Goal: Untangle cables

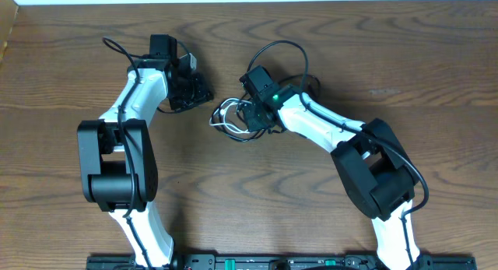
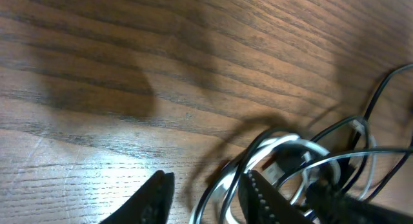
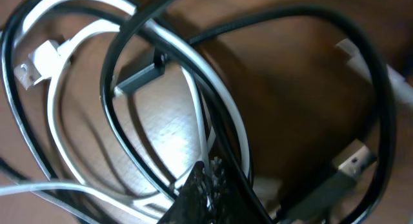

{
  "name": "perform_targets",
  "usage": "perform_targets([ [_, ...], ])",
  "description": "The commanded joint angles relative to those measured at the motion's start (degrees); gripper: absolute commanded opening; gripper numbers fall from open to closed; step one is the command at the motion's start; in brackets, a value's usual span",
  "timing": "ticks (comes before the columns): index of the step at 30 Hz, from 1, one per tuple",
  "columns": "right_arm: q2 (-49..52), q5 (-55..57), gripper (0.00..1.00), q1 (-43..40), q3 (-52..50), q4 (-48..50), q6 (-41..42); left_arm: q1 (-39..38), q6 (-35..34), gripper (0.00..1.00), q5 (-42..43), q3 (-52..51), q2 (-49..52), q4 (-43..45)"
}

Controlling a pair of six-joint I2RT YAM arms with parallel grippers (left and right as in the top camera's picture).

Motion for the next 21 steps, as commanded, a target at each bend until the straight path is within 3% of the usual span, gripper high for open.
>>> perform_targets([
  [1, 2.36, 6.27, 0.01, -0.48, -0.26, 2.62, 1.27, -0.39, -1.66, 0.42, -0.76, -0.26, -0.2, 0.02],
  [9, 8.02, 5.97, 0.05, -0.48, -0.24, 12.85, -0.9, -0.98, -1.66, 0.47, -0.76, -0.28, -0.2, 0.52],
  [13, 6.23, 2.38, 0.09, -0.74, 1.79, 13.33, -7.41, -0.98, -1.66, 0.47, -0.76, -0.26, -0.2, 0.55],
  [16, 2.38, -2.36, 0.34, -1.33, 5.73, 12.9, -10.34, -0.98, -1.66, 0.47, -0.76, -0.28, -0.2, 0.7],
  [21, -0.39, -7.89, 0.49, -0.74, 6.78, 12.24, -8.96, -0.98, -1.64, 0.47, -0.79, -0.28, -0.2, 0.7],
])
